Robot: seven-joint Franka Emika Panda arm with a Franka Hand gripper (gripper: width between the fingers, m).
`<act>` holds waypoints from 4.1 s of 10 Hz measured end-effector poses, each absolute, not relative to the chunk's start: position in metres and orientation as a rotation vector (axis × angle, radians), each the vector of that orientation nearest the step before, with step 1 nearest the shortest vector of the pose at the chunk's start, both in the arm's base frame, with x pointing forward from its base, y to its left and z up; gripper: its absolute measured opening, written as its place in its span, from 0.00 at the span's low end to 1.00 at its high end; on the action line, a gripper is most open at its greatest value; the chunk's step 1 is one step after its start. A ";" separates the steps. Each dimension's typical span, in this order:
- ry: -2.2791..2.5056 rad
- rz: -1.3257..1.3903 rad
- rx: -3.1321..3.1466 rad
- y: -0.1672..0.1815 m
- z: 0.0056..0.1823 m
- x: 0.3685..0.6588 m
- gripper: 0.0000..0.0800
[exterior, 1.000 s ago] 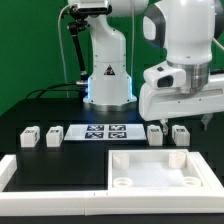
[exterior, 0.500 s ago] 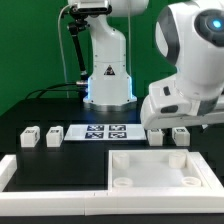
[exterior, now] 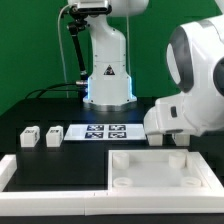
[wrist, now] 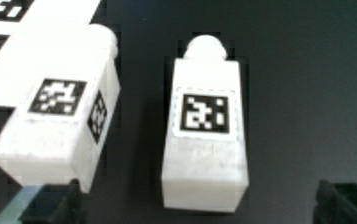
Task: Assemble square table
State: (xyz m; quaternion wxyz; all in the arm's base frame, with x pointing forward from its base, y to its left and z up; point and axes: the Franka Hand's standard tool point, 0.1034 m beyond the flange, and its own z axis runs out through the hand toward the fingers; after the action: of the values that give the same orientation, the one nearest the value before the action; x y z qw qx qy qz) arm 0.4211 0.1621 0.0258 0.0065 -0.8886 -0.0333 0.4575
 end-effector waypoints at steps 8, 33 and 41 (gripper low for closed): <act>-0.062 1.528 -2.798 0.178 0.014 0.393 0.65; -0.059 0.355 -3.043 0.149 0.160 0.518 0.36; 0.014 -0.562 -2.938 0.110 0.182 0.598 0.36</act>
Offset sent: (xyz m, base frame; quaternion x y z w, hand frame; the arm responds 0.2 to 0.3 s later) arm -0.0256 0.0224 -0.0036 -0.0104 -0.0313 0.0359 0.9988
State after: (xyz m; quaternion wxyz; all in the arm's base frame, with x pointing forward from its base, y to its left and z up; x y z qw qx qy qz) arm 0.5981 0.1100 0.1815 0.0749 -0.9794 0.0047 -0.1873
